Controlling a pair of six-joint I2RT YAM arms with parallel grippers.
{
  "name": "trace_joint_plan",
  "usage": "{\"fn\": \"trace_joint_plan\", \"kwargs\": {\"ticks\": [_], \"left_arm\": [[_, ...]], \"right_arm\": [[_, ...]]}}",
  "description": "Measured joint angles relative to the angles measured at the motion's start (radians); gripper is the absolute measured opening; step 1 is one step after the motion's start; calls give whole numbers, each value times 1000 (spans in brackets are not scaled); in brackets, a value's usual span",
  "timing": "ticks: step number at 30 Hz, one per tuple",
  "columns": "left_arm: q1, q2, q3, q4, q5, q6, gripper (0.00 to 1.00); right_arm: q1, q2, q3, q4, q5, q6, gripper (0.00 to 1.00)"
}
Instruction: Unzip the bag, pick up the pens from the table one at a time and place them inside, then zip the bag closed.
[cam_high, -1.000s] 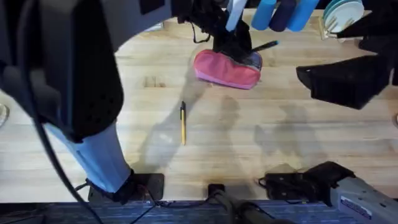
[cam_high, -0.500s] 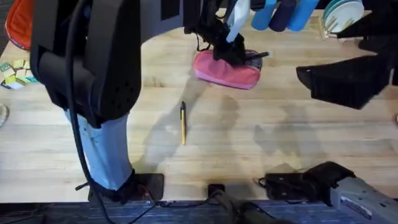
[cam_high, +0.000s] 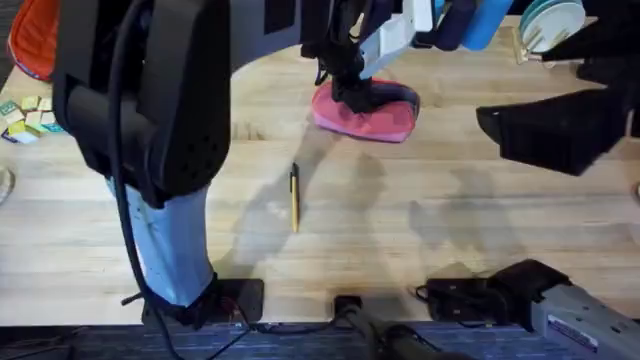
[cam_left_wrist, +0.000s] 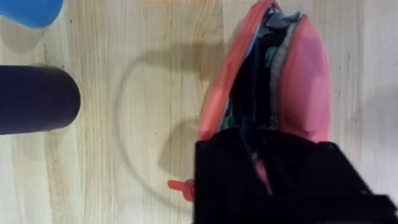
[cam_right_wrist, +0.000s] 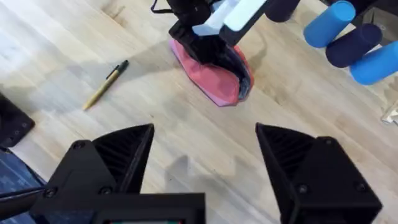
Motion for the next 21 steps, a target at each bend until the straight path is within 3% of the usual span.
{"fn": "trace_joint_plan", "kwargs": {"ticks": [2,6,7,14,21], "left_arm": [[0,0,0,0,-8,3,265],[3,-3,9,1,-20,5,872],[5,-5,12,-1,-23,2,963],[4,-18,12,-11,-36,-15,993],[8,-93,11,-38,-72,-122,993]], "right_arm": [[0,0,0,0,0,0,998],[0,0,0,0,0,0,998],[0,0,0,0,0,0,998],[0,0,0,0,0,0,998],[0,0,0,0,0,0,998]]}}
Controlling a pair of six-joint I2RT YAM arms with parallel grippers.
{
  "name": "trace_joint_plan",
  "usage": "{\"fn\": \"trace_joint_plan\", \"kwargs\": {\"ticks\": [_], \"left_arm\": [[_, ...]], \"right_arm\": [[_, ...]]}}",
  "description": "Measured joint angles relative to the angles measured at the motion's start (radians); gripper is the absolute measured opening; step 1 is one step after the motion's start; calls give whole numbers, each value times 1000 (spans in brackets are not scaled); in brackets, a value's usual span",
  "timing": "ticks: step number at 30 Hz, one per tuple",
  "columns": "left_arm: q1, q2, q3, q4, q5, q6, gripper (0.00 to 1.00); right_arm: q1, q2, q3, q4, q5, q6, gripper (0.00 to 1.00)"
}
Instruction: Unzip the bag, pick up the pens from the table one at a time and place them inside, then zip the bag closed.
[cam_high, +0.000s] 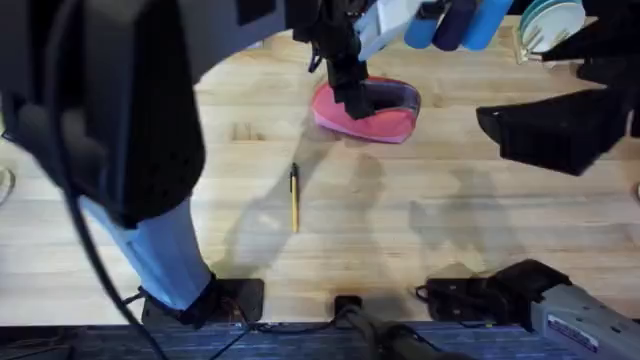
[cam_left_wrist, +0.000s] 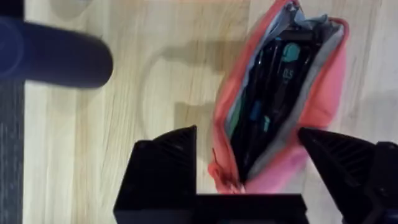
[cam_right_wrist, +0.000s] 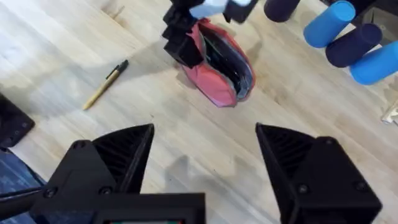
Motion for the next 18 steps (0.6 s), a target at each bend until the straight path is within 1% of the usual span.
{"fn": "trace_joint_plan", "kwargs": {"ticks": [3,8,12,15,18], "left_arm": [[9,-41,0,-28,-16,-60,993],[26,-90,0,-92,-14,-242,993],[41,-100,0,-179,-4,-385,995],[53,-100,0,-248,-3,-463,995],[63,-100,0,-291,-9,-514,996]], "right_arm": [[0,0,0,0,0,0,998],[0,0,0,0,0,0,998],[0,0,0,0,0,0,998],[0,0,0,0,0,0,998],[0,0,0,0,0,0,998]]}}
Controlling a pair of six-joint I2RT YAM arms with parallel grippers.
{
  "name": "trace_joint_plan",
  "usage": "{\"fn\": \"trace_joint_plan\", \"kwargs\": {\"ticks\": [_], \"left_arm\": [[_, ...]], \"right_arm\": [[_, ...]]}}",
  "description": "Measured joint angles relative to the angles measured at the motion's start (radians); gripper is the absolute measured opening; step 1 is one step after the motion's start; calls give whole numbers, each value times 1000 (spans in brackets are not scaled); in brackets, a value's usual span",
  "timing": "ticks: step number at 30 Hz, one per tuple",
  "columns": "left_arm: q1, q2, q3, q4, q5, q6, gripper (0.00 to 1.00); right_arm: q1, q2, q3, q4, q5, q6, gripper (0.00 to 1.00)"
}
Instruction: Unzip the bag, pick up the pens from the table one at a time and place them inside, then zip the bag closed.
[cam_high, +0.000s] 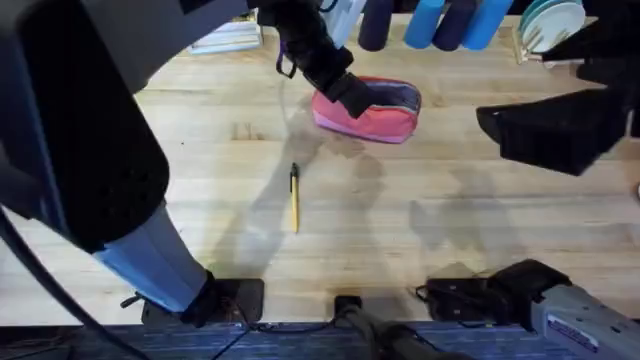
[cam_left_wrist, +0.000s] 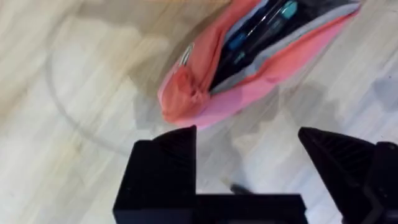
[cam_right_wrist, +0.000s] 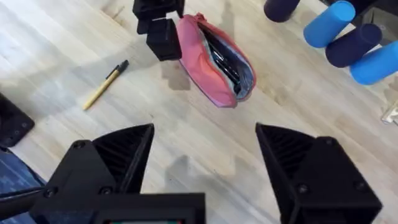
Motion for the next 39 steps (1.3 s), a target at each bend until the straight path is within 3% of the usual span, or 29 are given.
{"fn": "trace_joint_plan", "kwargs": {"ticks": [12,20,24,28,33,39], "left_arm": [[49,-95,-31,-70,-47,-49,995],[87,-277,-221,-68,-69,-49,995],[93,-340,-318,-69,-76,-83,995],[93,-380,-388,-69,-118,-192,995],[81,-403,-435,-75,-197,-389,995],[-30,-407,-502,-95,-291,-585,995]], "right_arm": [[0,19,0,6,0,0,998],[0,51,0,63,0,0,998],[0,52,0,75,0,0,997],[0,54,0,76,0,0,998],[0,54,0,76,0,0,998],[0,54,0,76,0,0,998]]}}
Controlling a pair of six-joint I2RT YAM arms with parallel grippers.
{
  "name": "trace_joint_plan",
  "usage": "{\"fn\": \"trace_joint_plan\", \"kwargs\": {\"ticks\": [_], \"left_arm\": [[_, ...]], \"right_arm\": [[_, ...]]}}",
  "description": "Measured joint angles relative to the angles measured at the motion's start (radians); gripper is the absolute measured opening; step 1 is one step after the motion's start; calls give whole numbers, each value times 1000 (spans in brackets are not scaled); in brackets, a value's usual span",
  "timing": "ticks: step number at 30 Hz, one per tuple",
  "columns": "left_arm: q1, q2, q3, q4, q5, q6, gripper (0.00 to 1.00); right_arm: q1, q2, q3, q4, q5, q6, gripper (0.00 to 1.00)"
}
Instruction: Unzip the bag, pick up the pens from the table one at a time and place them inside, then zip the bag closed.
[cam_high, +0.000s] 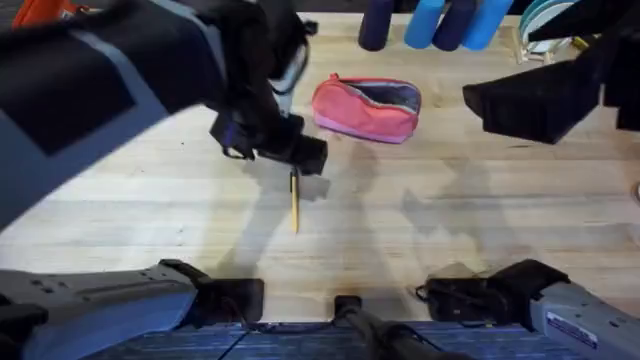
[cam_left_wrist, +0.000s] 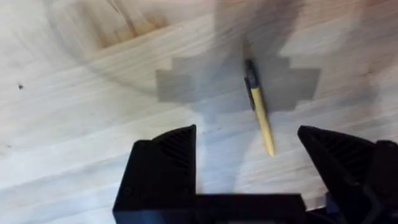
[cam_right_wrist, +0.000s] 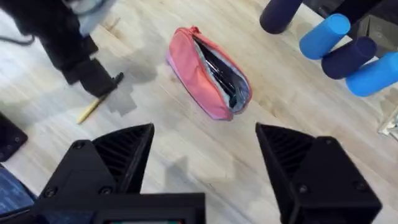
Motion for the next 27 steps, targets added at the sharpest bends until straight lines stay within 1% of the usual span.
{"fn": "trace_joint_plan", "kwargs": {"ticks": [4,6,9,12,13,14,17,21,24,27], "left_arm": [[-82,0,-9,19,-40,-113,994],[-101,0,-9,29,-48,-176,994],[-102,0,-9,27,-57,-278,994],[-100,0,-9,18,-52,-335,994],[-100,0,-9,17,-40,-349,994],[-100,0,-9,16,-8,-373,993],[-100,0,-9,16,8,-386,993],[-100,0,-9,22,9,-395,993],[-100,0,-26,61,7,-397,993],[-100,0,-83,122,6,-404,993]], "right_arm": [[0,0,0,0,0,0,997],[0,0,0,0,0,0,997],[0,0,0,-1,0,0,998],[0,0,0,-3,0,0,998],[0,0,0,-3,0,0,998],[0,0,0,-3,0,0,998],[0,0,0,-3,0,0,998],[0,0,0,-3,0,0,998],[0,0,0,-3,0,0,998],[0,0,0,-3,0,0,998]]}}
